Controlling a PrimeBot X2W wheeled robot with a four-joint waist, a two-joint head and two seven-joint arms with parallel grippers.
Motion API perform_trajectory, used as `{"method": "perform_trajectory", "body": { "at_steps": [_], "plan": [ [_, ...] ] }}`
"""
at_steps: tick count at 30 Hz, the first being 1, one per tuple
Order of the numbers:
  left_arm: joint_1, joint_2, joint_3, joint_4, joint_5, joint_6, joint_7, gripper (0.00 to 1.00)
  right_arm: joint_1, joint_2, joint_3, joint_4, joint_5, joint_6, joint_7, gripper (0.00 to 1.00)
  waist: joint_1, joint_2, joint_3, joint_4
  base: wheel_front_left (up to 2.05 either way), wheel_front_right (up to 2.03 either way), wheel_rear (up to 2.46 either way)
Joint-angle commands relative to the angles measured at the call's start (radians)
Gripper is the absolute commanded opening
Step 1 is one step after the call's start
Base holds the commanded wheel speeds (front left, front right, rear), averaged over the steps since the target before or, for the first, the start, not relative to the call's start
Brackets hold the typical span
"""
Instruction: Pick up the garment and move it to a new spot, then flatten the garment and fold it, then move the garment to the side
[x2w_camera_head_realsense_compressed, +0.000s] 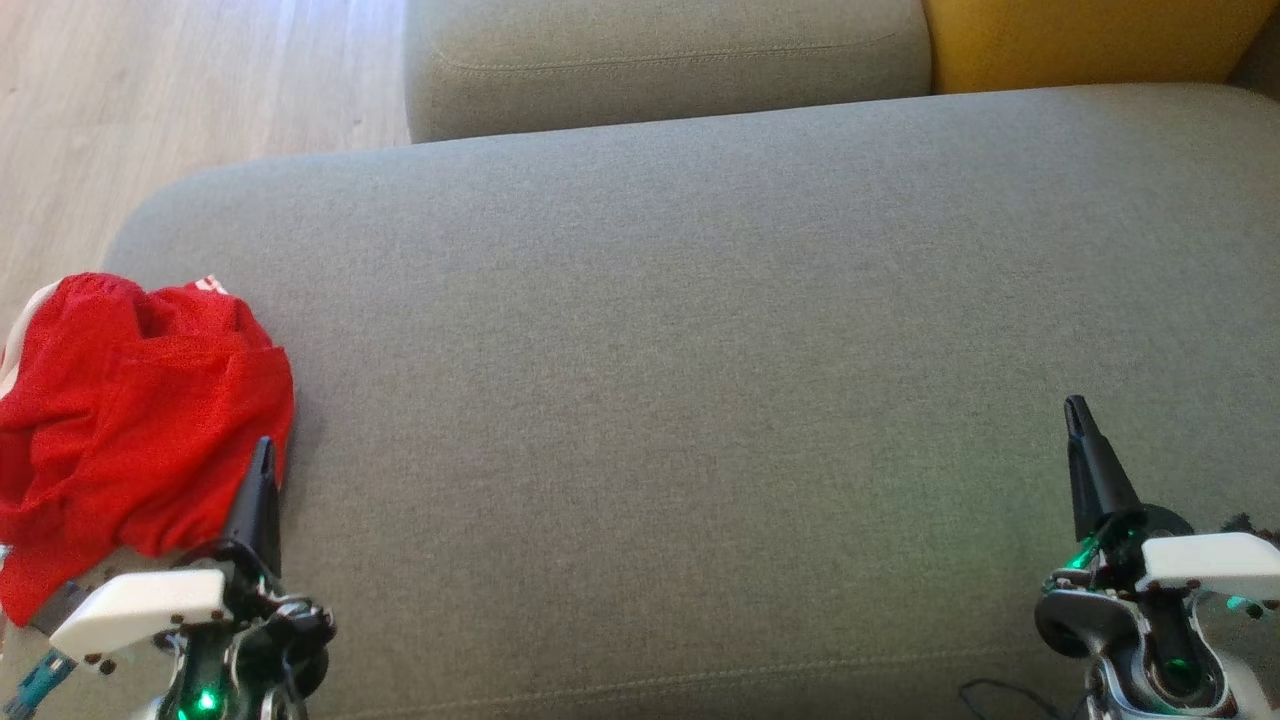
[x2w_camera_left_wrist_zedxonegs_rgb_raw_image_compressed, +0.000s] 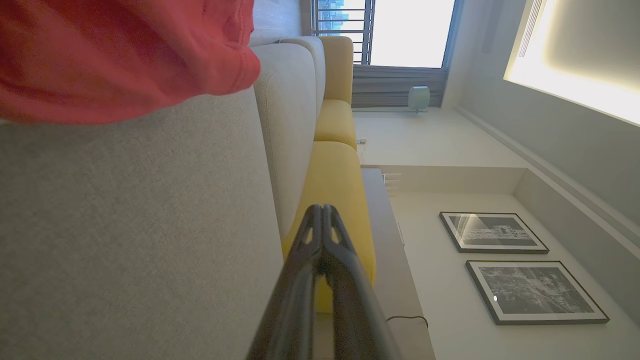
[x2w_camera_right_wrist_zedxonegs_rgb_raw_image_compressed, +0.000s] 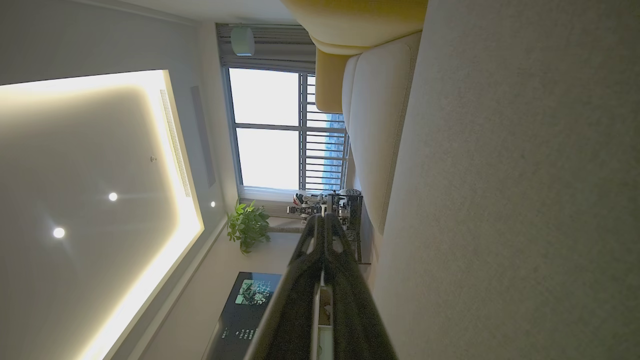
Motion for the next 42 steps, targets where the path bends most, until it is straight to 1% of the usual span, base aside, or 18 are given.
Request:
{"method": "perform_trajectory", "body": {
  "at_steps": [1,18,19,20,23,33,42],
  "plan": [
    [-0.055,0.008,0.033,-0.029,-0.004,-0.007,0.007,0.0,-0.027,-0.004,0.018,-0.039,0.006,0.0,0.005,0.0,0.0,0.0,0.0,0.0,0.0,0.0,0.0],
    [-0.055,0.008,0.033,-0.029,-0.004,-0.007,0.007,0.0,-0.027,-0.004,0.018,-0.039,0.006,0.0,0.005,0.0,0.0,0.0,0.0,0.0,0.0,0.0,0.0],
    [0.0,0.0,0.0,0.0,0.0,0.0,0.0,0.0,0.0,0.0,0.0,0.0,0.0,0.0,0.0,0.0,0.0,0.0,0.0,0.0,0.0,0.0,0.0],
    [0.001,0.0,-0.001,0.006,0.001,0.0,-0.002,1.0,0.0,0.0,0.001,0.008,0.0,0.0,-0.001,1.0,0.0,0.0,0.0,0.0,0.0,0.0,0.0],
    [0.026,-0.004,-0.003,0.048,0.001,0.002,-0.003,1.0,0.019,0.005,0.006,0.049,-0.002,0.0,-0.002,1.0,0.0,0.0,0.0,0.0,0.0,0.0,0.0],
    [0.037,-0.003,0.01,0.031,0.03,0.001,-0.036,1.0,0.017,0.005,0.02,0.033,-0.048,0.0,-0.035,1.0,0.0,0.0,-0.01,-0.005,0.0,0.0,0.0],
    [0.038,-0.002,0.046,0.015,0.081,0.0,-0.062,1.0,0.01,0.004,0.031,0.026,-0.132,0.0,-0.061,1.0,0.0,0.0,-0.018,-0.008,0.0,0.0,0.0]
  ]
}}
